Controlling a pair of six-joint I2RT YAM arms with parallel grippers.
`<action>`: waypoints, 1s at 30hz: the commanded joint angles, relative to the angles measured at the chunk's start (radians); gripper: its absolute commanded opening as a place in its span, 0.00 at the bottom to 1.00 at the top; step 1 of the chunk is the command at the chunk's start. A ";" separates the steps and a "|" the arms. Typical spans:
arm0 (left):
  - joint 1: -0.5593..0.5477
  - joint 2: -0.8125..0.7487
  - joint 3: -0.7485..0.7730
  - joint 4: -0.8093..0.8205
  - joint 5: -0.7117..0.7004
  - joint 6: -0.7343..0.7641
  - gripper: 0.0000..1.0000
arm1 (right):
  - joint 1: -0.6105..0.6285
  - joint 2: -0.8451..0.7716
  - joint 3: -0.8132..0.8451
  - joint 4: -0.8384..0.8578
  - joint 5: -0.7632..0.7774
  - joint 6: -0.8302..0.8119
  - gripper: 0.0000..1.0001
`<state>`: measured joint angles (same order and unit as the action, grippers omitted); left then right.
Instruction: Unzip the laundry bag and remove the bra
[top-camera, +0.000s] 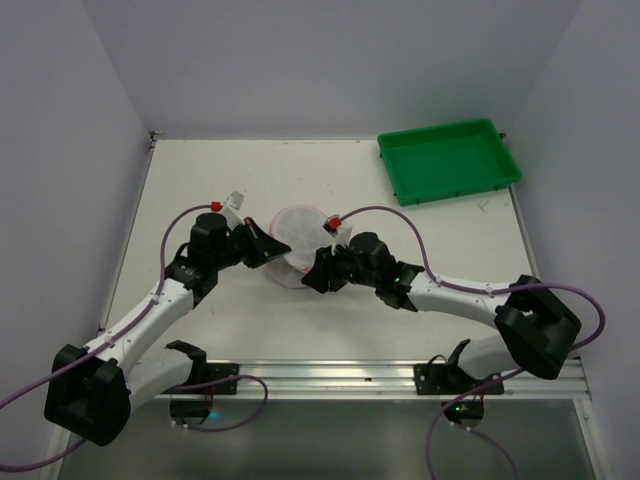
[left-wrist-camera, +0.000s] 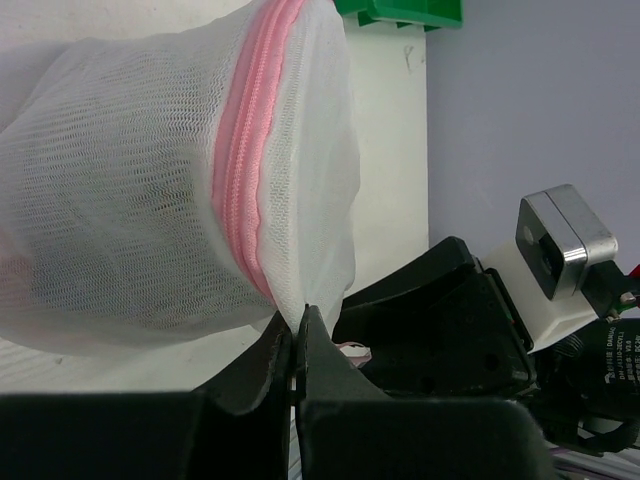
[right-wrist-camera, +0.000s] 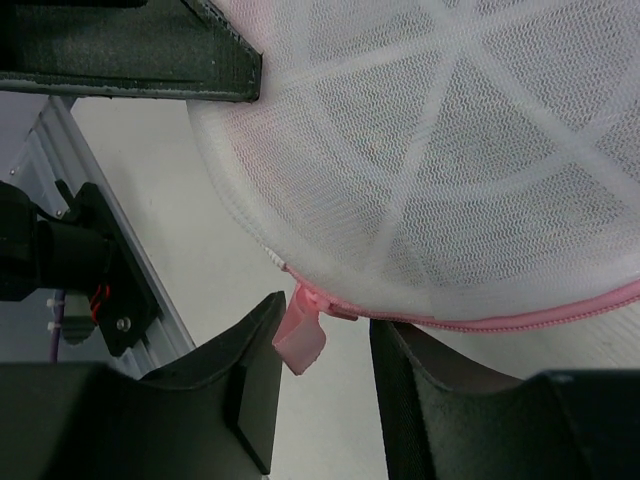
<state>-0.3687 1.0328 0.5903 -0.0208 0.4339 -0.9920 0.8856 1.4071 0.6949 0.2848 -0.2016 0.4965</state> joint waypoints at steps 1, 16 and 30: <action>0.004 -0.024 -0.006 0.065 0.032 -0.022 0.00 | 0.004 -0.011 -0.014 0.109 0.039 -0.010 0.41; 0.011 0.006 0.052 0.024 0.026 0.045 0.00 | 0.001 -0.149 -0.032 -0.080 0.163 -0.162 0.00; 0.034 0.182 0.207 -0.048 0.127 0.217 0.00 | -0.039 -0.266 -0.035 -0.311 0.183 -0.190 0.00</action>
<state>-0.3695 1.1782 0.7235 -0.0486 0.5941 -0.8841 0.8783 1.1454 0.6510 0.1211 -0.0662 0.3004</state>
